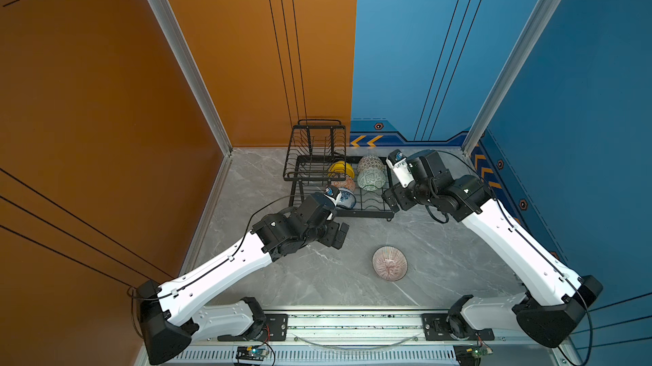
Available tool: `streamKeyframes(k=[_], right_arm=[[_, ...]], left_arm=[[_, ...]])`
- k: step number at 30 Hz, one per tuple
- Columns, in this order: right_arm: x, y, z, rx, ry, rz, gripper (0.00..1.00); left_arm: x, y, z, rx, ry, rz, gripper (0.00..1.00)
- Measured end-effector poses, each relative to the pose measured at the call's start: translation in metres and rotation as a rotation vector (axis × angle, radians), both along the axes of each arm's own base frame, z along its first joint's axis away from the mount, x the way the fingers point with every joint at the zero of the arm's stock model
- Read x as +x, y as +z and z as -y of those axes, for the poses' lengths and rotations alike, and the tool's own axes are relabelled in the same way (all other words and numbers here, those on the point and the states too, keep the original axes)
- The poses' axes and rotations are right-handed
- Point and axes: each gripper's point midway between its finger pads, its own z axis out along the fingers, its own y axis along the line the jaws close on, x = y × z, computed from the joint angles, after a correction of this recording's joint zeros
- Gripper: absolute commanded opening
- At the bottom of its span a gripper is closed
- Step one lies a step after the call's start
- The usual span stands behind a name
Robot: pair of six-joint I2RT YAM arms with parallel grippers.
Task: Load the bowls into the dish rack
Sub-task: 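Withdraw the right gripper from the rack while the left gripper moves toward the pink-striped bowl, then grasp the pink-striped bowl rim with the left gripper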
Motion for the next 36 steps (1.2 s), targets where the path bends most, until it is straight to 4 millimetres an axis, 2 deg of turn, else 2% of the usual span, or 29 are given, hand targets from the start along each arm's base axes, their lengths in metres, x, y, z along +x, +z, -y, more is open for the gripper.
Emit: streamKeyframes(k=[7, 12, 21, 26, 27, 28, 36], right_arm=[[0.008, -0.010, -0.004, -0.024, -0.002, -0.035, 1.00], [0.011, -0.017, -0.006, -0.040, -0.006, -0.054, 1.00], [0.015, -0.022, -0.004, -0.049, -0.015, -0.067, 1.00], [0.017, -0.022, 0.000, -0.048, -0.027, -0.067, 1.00], [0.018, -0.022, 0.001, -0.048, -0.030, -0.067, 1.00], [0.018, -0.022, 0.002, -0.048, -0.032, -0.067, 1.00], [0.017, -0.031, 0.006, -0.059, -0.039, -0.085, 1.00]], left_arm=[[-0.011, -0.044, 0.042, -0.039, -0.041, -0.108, 0.98], [-0.014, -0.067, 0.069, -0.065, -0.067, -0.175, 0.98], [-0.018, -0.113, 0.096, -0.048, -0.090, -0.286, 0.99], [-0.024, -0.131, 0.112, -0.026, -0.113, -0.329, 0.88], [-0.024, -0.132, 0.115, -0.025, -0.114, -0.334, 0.79], [-0.024, -0.134, 0.119, -0.026, -0.116, -0.340, 0.75], [-0.028, -0.149, 0.134, -0.006, -0.143, -0.369, 0.62]])
